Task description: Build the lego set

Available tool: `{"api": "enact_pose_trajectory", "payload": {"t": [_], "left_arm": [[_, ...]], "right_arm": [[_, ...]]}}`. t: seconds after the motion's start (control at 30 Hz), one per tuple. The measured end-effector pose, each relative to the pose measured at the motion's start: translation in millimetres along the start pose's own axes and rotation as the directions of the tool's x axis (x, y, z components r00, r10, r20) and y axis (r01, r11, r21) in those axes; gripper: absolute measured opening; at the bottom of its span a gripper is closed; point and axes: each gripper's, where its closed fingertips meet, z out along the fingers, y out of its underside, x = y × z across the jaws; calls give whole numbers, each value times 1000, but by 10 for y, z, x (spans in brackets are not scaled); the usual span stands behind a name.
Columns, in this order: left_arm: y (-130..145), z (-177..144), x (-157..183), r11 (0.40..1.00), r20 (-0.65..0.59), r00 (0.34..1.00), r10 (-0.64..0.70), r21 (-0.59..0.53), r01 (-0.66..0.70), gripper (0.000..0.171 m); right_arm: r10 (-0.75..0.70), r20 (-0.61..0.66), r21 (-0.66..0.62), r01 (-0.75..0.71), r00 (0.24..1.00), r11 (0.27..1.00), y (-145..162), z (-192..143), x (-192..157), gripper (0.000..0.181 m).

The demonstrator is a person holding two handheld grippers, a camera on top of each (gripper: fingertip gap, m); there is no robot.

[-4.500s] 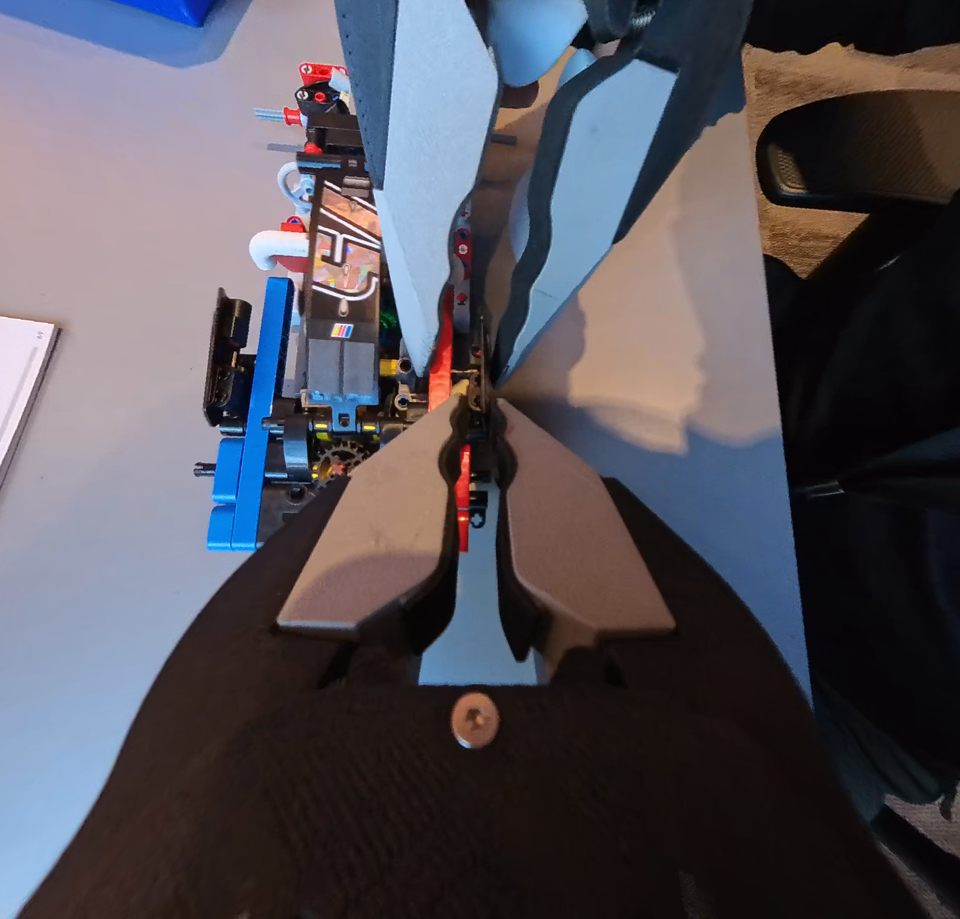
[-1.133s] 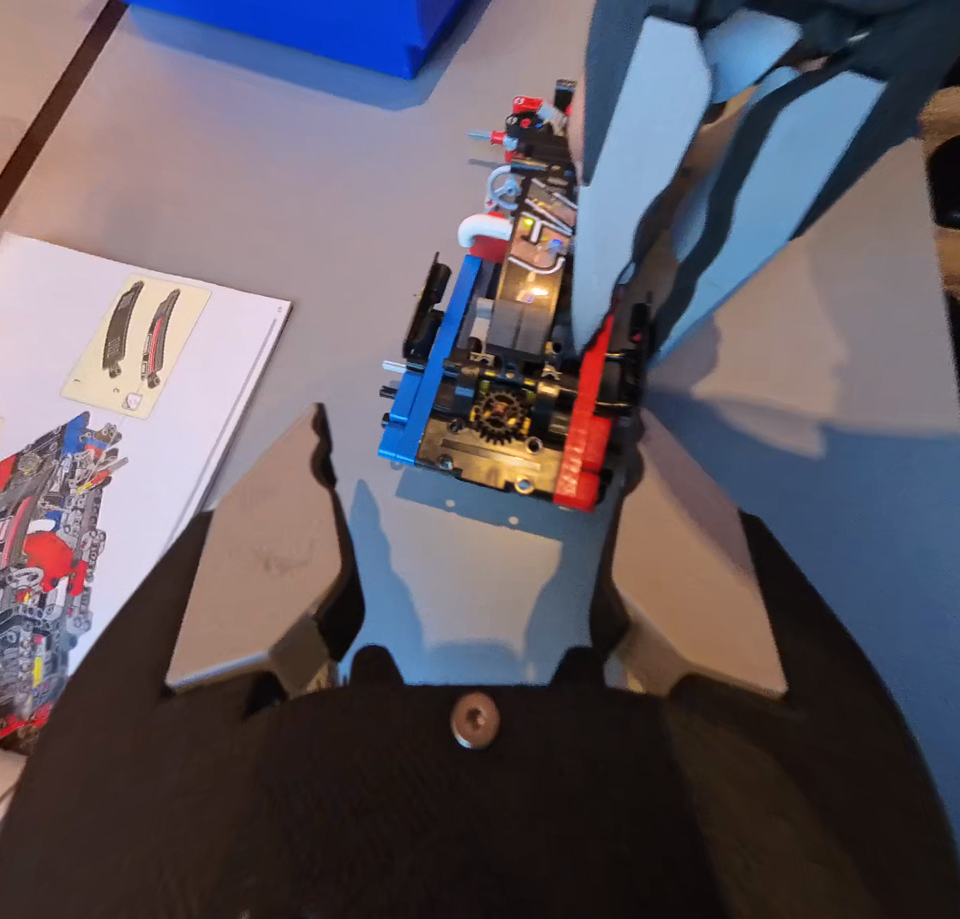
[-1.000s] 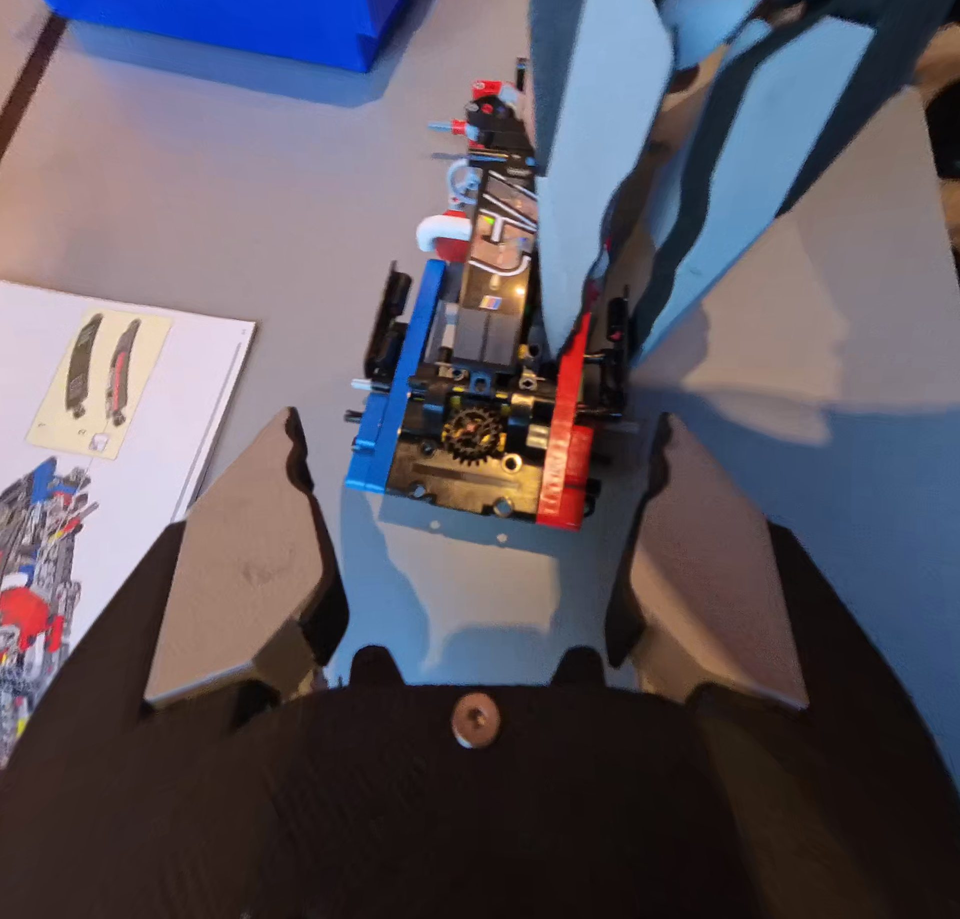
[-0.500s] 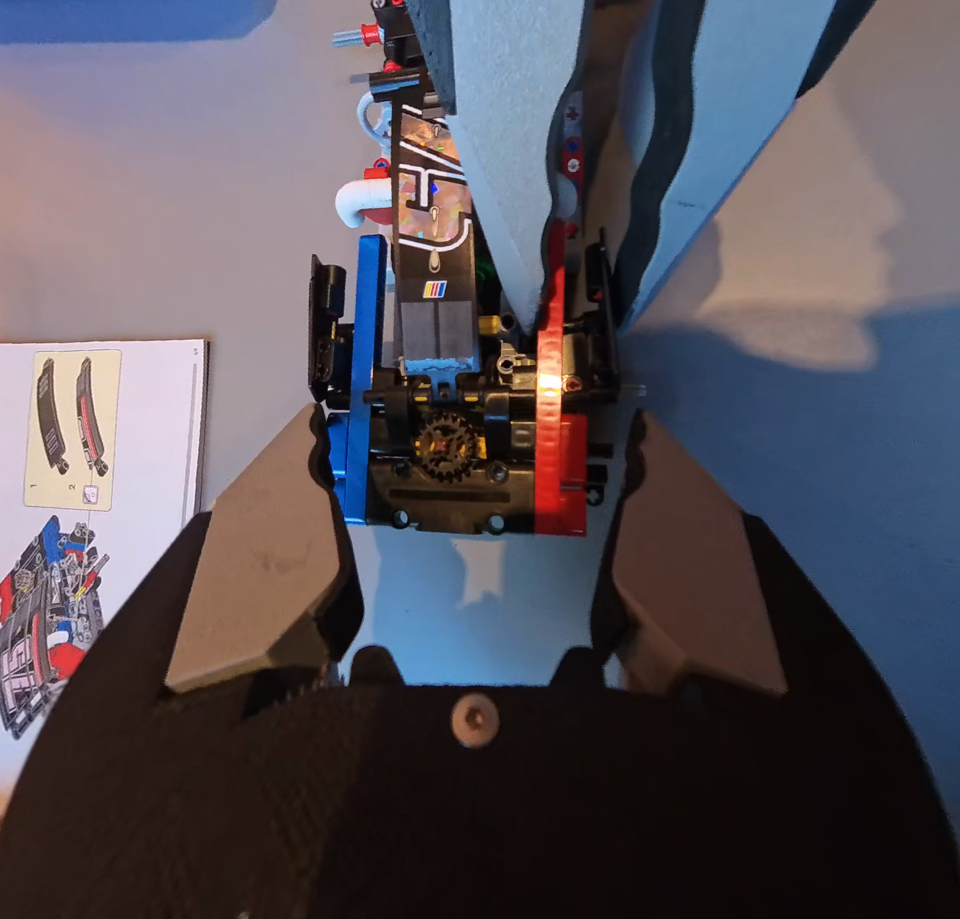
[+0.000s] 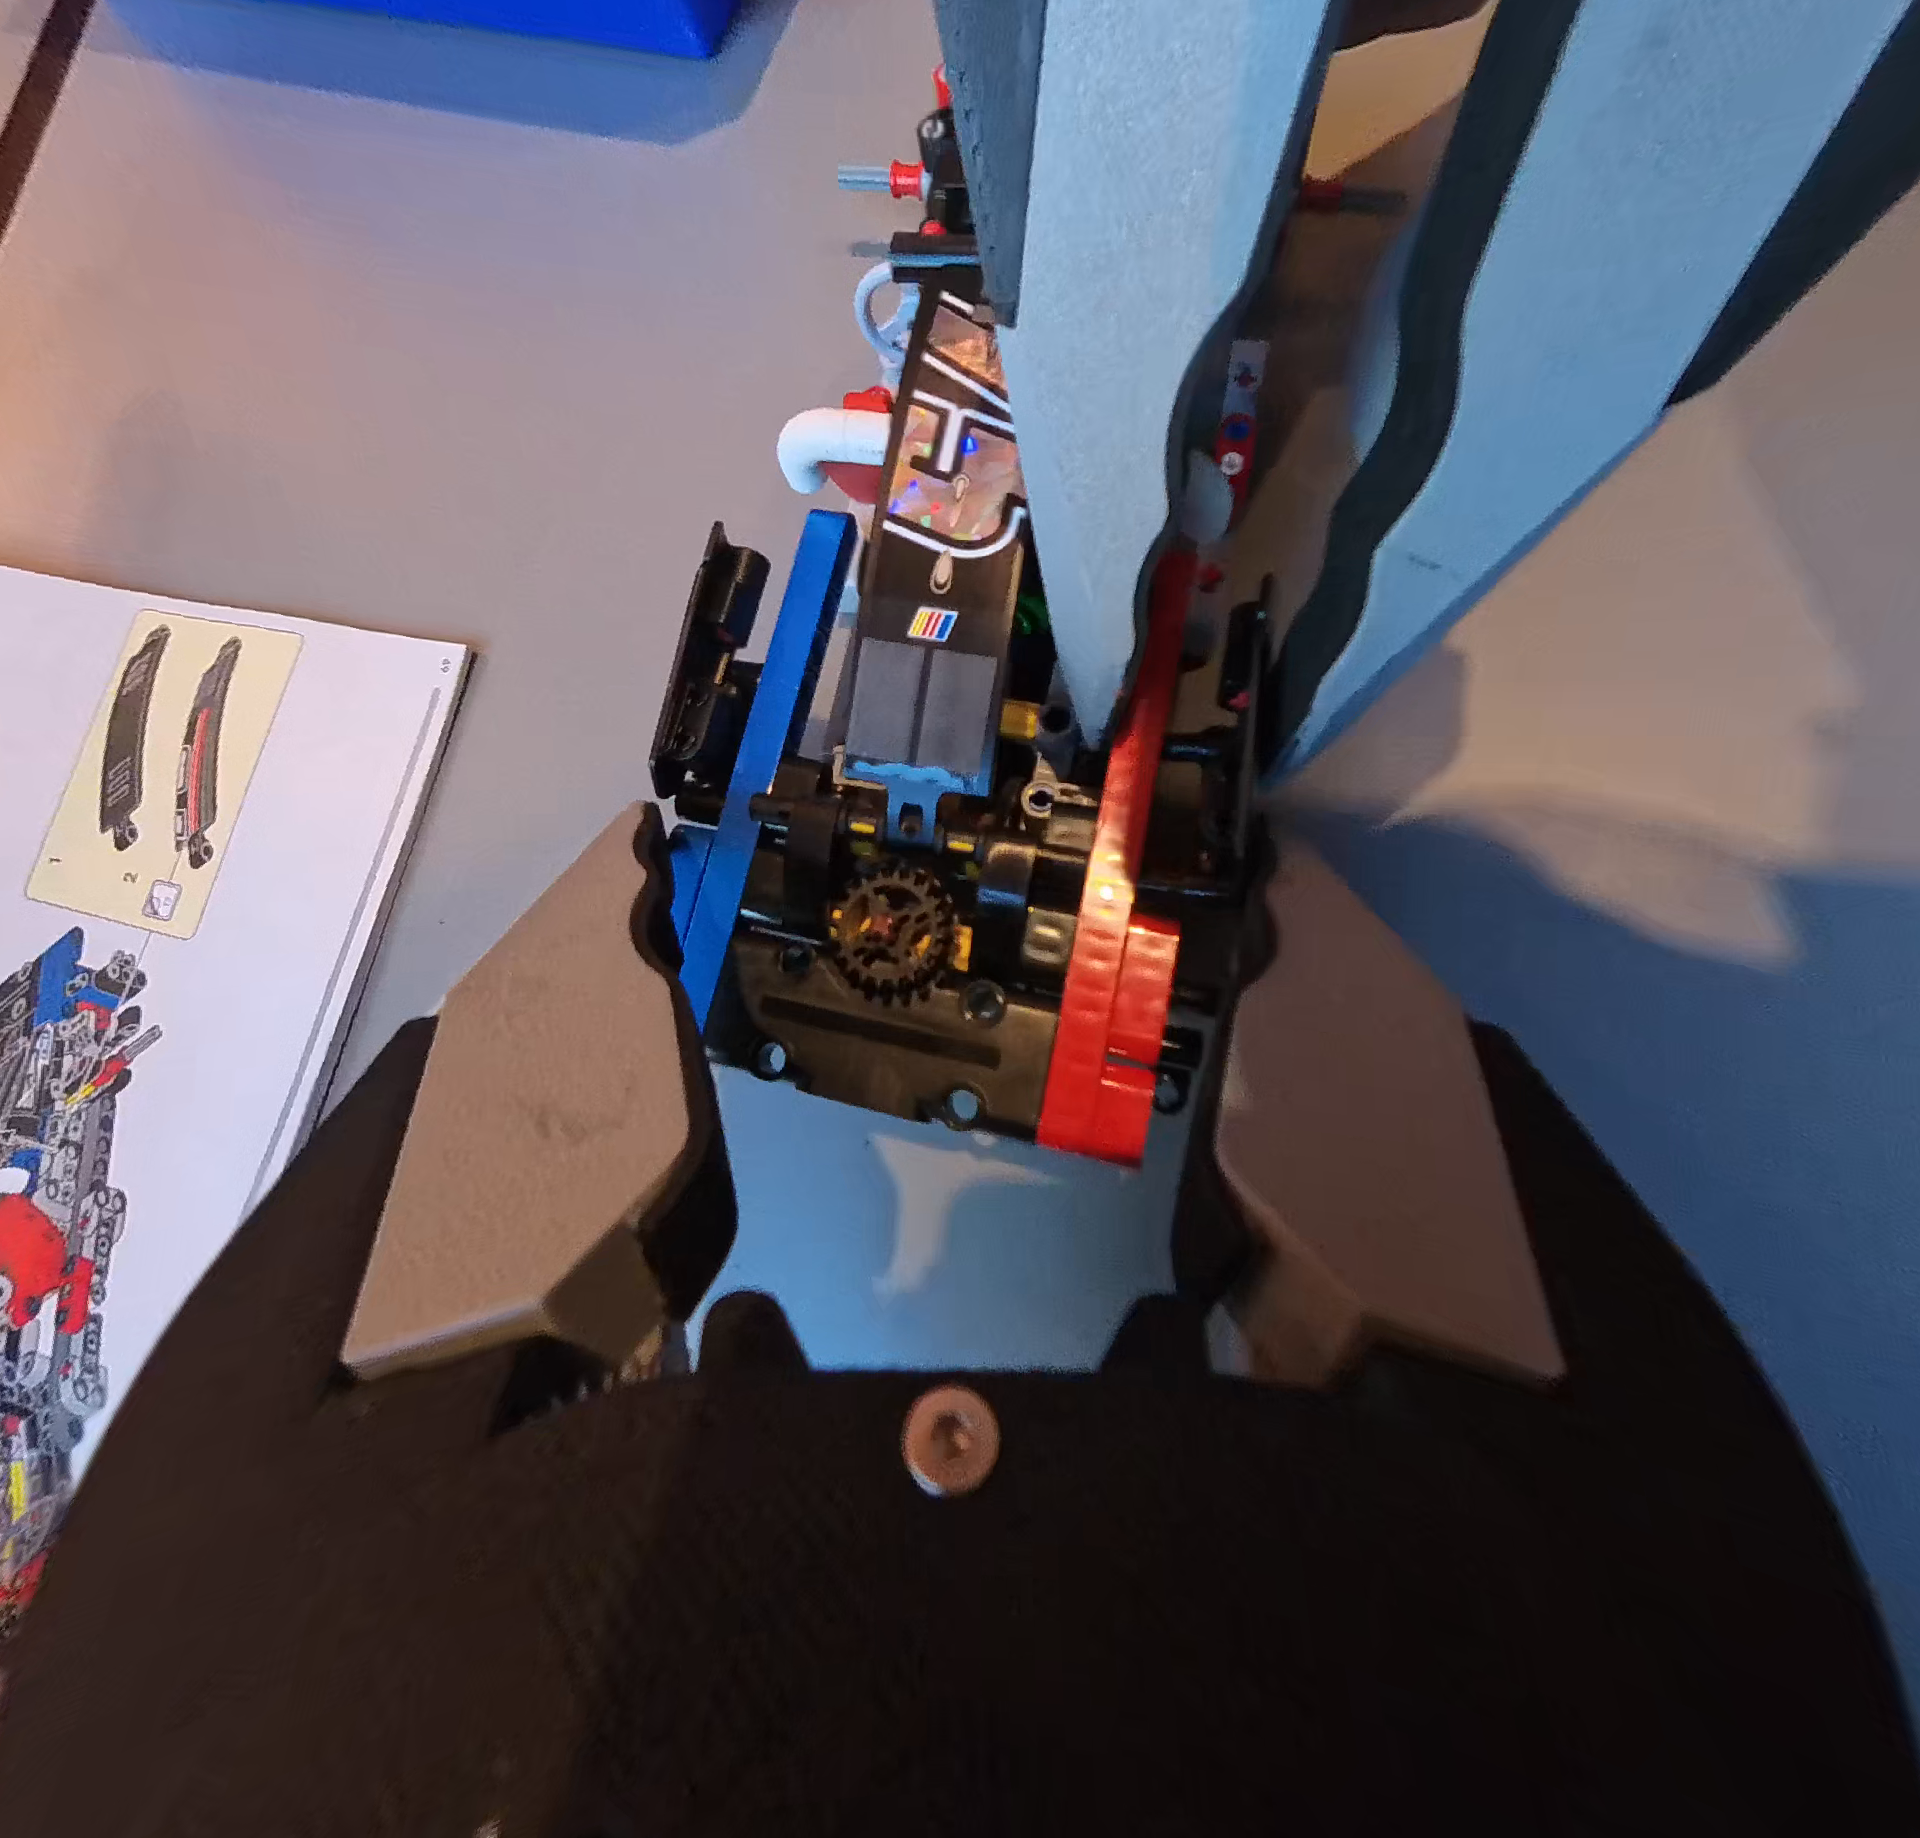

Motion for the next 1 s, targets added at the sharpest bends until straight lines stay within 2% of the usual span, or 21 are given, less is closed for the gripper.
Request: {"api": "enact_pose_trajectory", "payload": {"t": [0.3,0.5,0.87,1.0], "left_arm": [[-33,3,-5,995,8,1000,-21,100,20,105],[-45,10,-8,992,15,1000,-27,127,25,105],[-46,25,-11,986,22,1000,-16,165,12,105],[-34,37,-14,989,43,999,1,148,-8,105]], "right_arm": [[12,24,-14,-11,1000,1000,1,0,-2,20],[58,61,-48,-55,996,997,4,-1,-4,19],[38,-26,-19,-38,999,999,13,10,4,20],[27,-31,-33,-28,999,999,21,13,6,20]]}}
